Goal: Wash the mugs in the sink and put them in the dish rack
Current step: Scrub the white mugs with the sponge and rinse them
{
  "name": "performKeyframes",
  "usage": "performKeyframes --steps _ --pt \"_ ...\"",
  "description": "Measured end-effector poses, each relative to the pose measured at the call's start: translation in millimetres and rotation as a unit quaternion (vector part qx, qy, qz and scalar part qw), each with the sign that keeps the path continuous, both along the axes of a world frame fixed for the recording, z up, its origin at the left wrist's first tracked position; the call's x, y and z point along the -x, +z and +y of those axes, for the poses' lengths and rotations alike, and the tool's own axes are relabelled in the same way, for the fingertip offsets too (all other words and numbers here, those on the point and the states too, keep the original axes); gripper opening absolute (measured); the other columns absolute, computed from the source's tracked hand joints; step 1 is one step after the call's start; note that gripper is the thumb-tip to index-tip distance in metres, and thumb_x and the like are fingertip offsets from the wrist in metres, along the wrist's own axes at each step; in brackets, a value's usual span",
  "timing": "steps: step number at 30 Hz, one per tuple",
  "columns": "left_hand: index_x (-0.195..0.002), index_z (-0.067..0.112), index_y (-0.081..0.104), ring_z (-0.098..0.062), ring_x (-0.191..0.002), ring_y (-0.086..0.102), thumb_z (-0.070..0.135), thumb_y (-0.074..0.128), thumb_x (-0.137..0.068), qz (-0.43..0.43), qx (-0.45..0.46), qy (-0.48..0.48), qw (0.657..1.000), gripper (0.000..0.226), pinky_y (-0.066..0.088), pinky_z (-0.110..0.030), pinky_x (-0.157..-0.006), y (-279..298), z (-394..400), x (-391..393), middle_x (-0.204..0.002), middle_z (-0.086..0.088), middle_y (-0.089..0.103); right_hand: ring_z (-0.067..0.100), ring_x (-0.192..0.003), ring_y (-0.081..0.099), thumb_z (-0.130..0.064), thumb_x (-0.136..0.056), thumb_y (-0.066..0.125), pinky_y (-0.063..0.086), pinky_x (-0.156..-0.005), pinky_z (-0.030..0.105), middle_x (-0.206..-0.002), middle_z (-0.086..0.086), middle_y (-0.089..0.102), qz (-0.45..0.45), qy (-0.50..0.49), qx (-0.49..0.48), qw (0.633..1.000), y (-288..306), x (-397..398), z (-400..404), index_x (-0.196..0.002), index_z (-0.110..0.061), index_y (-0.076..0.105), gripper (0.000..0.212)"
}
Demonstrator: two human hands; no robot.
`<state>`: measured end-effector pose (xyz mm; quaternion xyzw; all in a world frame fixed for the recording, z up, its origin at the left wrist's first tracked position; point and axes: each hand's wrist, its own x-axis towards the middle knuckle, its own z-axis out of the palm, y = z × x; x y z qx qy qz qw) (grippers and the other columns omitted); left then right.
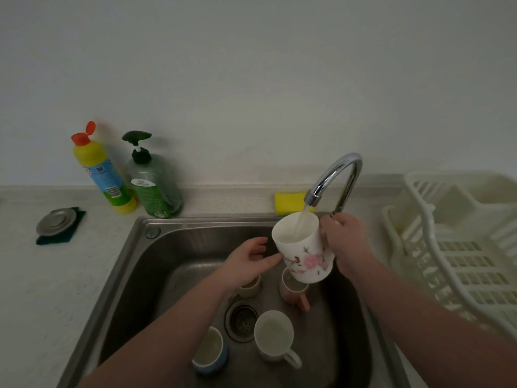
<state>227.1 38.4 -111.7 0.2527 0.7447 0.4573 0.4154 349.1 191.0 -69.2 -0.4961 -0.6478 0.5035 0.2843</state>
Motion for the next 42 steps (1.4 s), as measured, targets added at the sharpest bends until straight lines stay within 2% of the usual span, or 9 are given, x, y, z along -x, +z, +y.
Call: performKeyframes --steps 4,8,11,13,20,25,34,38,42 --pt "-0.139 0.030 0.040 -0.010 -0.119 0.056 0.029 0.089 -0.063 -0.023 -0.086 -0.044 0.995 0.090 0.053 -0.029 -0.093 0.6 11.7 -9.5 -0.130 0.007 0.056 0.018 -0.054 0.034 -0.006 -0.083 0.055 0.027 -0.049 0.028 -0.055 0.007 0.036 0.102 -0.028 0.126 0.986 -8.5 -5.8 0.8 -0.062 -0.011 0.046 0.024" --pt "-0.132 0.025 0.046 -0.009 -0.112 0.062 0.016 0.092 -0.060 -0.017 -0.162 -0.018 0.986 0.086 0.055 -0.030 -0.090 8.3 26.6 -25.1 -0.123 0.008 0.064 0.018 -0.051 0.039 0.001 -0.084 0.050 0.031 -0.048 0.027 -0.057 0.011 0.041 0.191 -0.024 0.202 0.960 -12.9 -7.1 3.2 -0.068 -0.004 0.050 0.017" --pt "-0.131 0.029 0.044 -0.003 -0.111 0.060 0.021 0.095 -0.053 0.019 -0.175 -0.003 0.984 0.093 0.054 -0.027 -0.089 9.3 30.6 -27.9 -0.123 0.012 0.061 0.028 -0.066 0.046 -0.005 -0.072 0.056 0.039 -0.054 0.032 -0.074 0.019 0.047 0.210 0.012 0.252 0.945 -15.1 -10.3 7.5 -0.093 0.003 0.057 0.023" --pt "-0.129 0.034 0.043 0.000 -0.112 0.058 0.023 0.094 -0.050 0.043 -0.175 -0.010 0.984 0.096 0.054 -0.026 -0.090 8.4 29.9 -27.9 -0.124 0.015 0.059 0.024 -0.055 0.040 -0.003 -0.071 0.052 0.036 -0.049 0.028 -0.058 0.013 0.042 0.221 0.025 0.271 0.937 -17.6 -13.2 10.7 -0.092 -0.002 0.054 0.020" --pt "-0.133 0.038 0.039 -0.003 -0.118 0.055 0.027 0.095 -0.050 0.101 -0.169 -0.033 0.980 0.101 0.051 -0.036 -0.097 6.8 29.3 -31.2 -0.127 0.018 0.056 0.014 -0.049 0.039 0.004 -0.080 0.048 0.038 -0.051 0.030 -0.047 0.000 0.041 0.194 0.036 0.258 0.946 -25.7 -25.1 12.5 -0.064 -0.006 0.047 0.019" --pt "-0.129 0.040 0.041 0.001 -0.113 0.058 0.026 0.096 -0.049 0.098 -0.158 -0.034 0.982 0.098 0.051 -0.032 -0.096 8.0 30.0 -36.4 -0.123 0.019 0.059 0.018 -0.052 0.046 0.000 -0.085 0.052 0.042 -0.052 0.029 -0.057 0.010 0.048 0.187 0.041 0.235 0.953 -20.4 -36.6 9.3 -0.088 0.005 0.062 0.011" --pt "-0.118 0.033 0.047 0.000 -0.103 0.063 0.050 0.091 -0.037 0.044 -0.122 0.009 0.992 0.094 0.056 -0.026 -0.083 16.5 5.1 -33.6 -0.117 0.012 0.063 0.017 -0.042 0.038 -0.010 -0.087 0.059 0.037 -0.042 0.025 -0.045 0.005 0.042 0.160 0.078 0.216 0.960 -6.0 -20.9 -8.6 -0.071 -0.004 0.056 0.018" --pt "-0.105 0.030 0.054 0.004 -0.085 0.068 0.014 0.089 -0.062 0.038 -0.142 0.014 0.989 0.058 0.054 -0.016 -0.066 25.9 -5.8 -29.0 -0.092 0.018 0.073 0.015 -0.039 0.037 -0.017 -0.087 0.065 0.035 -0.042 0.023 -0.045 0.004 0.042 0.190 0.065 0.249 0.947 -2.7 -4.4 -17.8 -0.067 -0.010 0.055 0.023" --pt "-0.117 0.008 0.062 -0.023 -0.097 0.070 0.022 0.081 -0.072 -0.004 -0.167 0.012 0.986 0.050 0.059 -0.035 -0.080 29.8 -2.7 -22.9 -0.104 -0.007 0.074 0.014 -0.038 0.033 -0.019 -0.088 0.066 0.033 -0.041 0.022 -0.045 0.002 0.037 0.212 0.069 0.262 0.939 2.2 5.5 -19.2 -0.058 -0.016 0.042 0.038"
